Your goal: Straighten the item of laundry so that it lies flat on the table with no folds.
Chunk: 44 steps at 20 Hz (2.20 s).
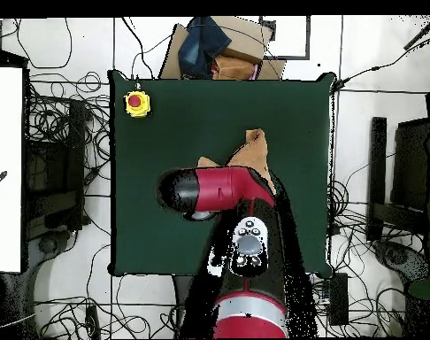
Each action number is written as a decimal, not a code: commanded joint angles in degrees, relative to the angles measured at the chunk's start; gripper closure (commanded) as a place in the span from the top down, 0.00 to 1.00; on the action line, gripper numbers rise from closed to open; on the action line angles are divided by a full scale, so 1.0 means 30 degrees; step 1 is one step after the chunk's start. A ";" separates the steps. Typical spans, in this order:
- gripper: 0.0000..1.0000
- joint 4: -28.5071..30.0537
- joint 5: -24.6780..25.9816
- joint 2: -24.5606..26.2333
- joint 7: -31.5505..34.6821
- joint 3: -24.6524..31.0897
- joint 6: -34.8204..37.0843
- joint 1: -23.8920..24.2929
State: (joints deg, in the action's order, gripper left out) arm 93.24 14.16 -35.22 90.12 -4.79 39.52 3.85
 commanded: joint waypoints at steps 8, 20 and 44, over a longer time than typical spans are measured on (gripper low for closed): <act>1.00 -0.0624 0.0223 0.6882 0.5204 -0.1844 -0.8115 -0.0470; 1.00 -0.0877 -0.0974 0.8020 0.4263 -0.2017 -0.9896 -0.0051; 1.00 -0.1788 -0.1555 0.8401 0.4473 -0.5378 -0.9613 -0.3588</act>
State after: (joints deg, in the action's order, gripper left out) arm 91.51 13.60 -9.27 90.17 -19.60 9.60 -5.03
